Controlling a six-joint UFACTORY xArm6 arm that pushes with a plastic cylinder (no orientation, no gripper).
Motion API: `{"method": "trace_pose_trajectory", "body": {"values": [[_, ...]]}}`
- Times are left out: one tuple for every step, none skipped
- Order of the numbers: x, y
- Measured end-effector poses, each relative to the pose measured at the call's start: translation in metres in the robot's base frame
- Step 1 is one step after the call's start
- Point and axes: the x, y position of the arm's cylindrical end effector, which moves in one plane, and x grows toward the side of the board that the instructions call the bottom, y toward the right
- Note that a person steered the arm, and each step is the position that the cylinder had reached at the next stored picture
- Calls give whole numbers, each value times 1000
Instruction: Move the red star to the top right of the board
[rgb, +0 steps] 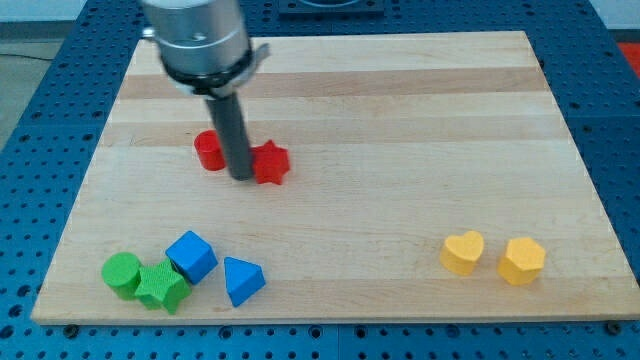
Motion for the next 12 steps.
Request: {"method": "trace_pose_trajectory", "body": {"values": [[-1, 67], [-4, 141], [-5, 177], [-47, 180], [-97, 180], [-137, 180], [-168, 178], [-192, 201], [-212, 231], [-123, 197], [-55, 115], [-2, 38]]}}
